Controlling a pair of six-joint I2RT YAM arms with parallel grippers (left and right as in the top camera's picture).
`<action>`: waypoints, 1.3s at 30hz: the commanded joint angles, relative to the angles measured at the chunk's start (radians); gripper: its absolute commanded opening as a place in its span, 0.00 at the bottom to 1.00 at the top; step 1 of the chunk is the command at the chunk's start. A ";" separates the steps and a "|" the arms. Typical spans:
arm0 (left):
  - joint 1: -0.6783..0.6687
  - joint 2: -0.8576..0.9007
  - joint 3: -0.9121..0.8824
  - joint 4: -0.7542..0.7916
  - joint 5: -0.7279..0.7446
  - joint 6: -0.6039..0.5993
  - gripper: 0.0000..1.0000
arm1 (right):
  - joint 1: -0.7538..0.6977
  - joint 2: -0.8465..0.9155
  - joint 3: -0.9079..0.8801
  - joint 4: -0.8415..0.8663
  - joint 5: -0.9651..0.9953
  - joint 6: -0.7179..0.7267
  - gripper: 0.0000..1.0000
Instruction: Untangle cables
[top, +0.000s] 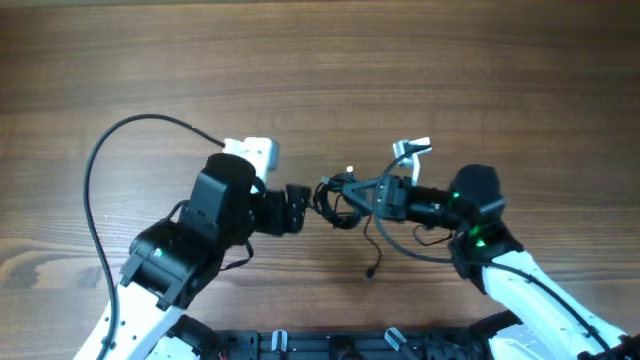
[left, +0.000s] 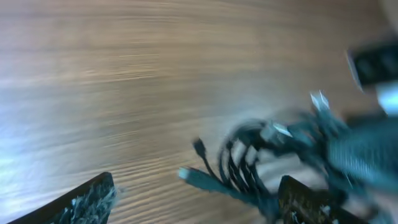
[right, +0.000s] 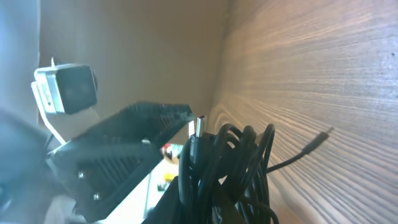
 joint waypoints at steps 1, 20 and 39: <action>0.011 -0.029 0.006 -0.003 0.224 0.252 0.86 | -0.079 -0.005 0.011 0.064 -0.200 -0.068 0.04; 0.011 0.132 0.006 0.098 0.337 0.299 0.78 | -0.118 -0.003 0.011 0.098 -0.297 0.018 0.04; 0.006 0.242 0.006 0.159 0.484 0.298 0.15 | -0.118 -0.003 0.011 0.101 -0.269 0.066 0.04</action>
